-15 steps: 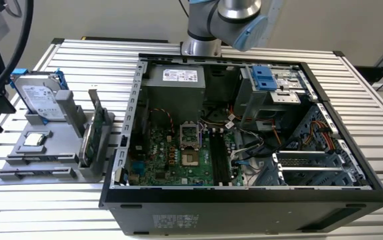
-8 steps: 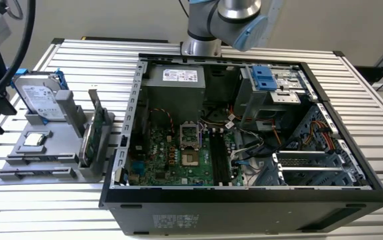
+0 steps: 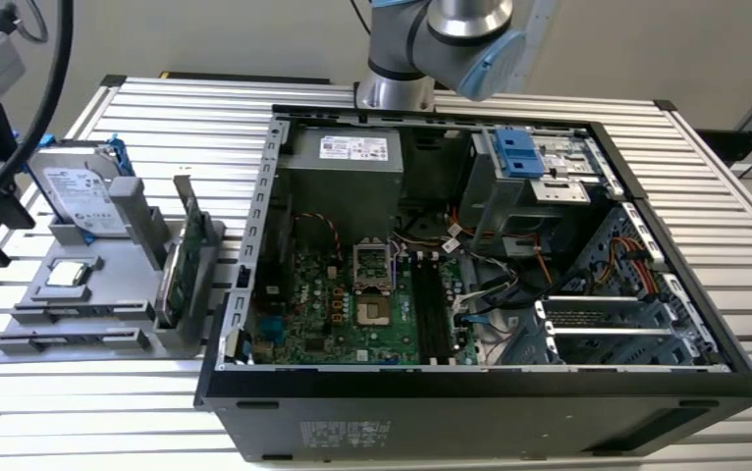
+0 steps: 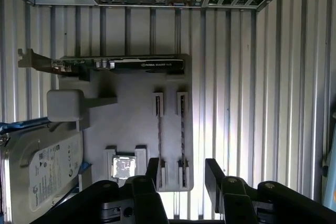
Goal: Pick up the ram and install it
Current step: 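Pick up the ram and move it above insertion slot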
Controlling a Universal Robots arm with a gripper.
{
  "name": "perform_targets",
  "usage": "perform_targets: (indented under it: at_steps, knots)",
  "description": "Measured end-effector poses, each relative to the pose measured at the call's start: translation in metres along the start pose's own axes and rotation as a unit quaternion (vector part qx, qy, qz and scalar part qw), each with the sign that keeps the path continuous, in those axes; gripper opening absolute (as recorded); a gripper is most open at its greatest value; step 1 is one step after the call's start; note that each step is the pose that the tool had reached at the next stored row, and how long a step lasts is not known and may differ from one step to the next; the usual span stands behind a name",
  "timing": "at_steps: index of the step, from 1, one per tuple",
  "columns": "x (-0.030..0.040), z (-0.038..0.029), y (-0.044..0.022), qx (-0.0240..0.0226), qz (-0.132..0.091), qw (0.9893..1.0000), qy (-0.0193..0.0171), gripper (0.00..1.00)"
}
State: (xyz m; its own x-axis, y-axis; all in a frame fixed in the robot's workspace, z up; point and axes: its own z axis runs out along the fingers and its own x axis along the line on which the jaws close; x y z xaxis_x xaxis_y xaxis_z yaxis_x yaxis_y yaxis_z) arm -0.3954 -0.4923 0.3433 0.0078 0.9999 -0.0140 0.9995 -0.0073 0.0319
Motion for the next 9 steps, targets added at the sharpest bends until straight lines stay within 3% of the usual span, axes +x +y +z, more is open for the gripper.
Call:
perform_targets:
  at_steps: [9]
  knots:
    - [0.0001,0.0043,-0.0001,0.0000,0.000,1.0000,-0.0017,1.00]
